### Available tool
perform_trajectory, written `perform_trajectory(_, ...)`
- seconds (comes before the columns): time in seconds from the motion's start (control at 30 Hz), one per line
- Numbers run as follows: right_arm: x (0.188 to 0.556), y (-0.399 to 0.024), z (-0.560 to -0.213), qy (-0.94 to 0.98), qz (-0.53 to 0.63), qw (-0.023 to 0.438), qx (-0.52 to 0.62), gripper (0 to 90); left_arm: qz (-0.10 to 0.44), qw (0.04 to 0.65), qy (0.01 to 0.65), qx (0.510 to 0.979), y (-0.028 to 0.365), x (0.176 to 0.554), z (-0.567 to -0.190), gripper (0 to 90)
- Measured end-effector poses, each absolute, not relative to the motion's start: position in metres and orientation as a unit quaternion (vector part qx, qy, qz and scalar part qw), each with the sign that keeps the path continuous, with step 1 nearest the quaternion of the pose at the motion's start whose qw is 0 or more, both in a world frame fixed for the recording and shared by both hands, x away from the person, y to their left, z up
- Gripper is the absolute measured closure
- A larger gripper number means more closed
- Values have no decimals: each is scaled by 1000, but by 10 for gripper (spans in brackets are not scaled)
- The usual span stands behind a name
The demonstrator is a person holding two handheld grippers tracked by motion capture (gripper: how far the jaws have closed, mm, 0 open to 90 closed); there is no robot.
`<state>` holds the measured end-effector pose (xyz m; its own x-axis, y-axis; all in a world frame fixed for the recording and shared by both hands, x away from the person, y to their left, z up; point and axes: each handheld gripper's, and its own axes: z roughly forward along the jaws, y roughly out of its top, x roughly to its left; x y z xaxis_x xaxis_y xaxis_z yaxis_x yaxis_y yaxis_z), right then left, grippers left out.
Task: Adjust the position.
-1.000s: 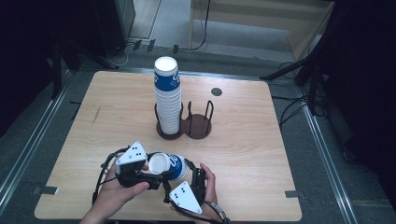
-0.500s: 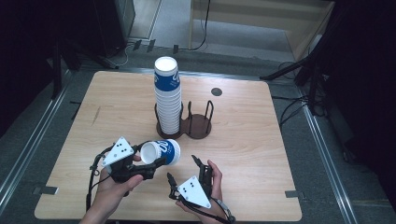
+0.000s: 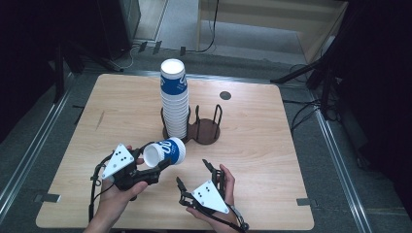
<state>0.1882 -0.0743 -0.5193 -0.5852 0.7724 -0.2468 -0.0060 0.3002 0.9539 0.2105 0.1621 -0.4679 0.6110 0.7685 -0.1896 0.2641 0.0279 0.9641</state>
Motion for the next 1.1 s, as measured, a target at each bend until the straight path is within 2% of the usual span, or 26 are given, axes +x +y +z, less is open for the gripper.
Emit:
perform_trajectory(0.63, 188, -82, -513, 705, 565, 321, 283, 120, 261, 656, 363, 607, 162, 216, -484, 263)
perform_trajectory(1.1, 188, -84, -501, 673, 599, 292, 320, 158, 269, 662, 357, 602, 161, 216, -488, 267)
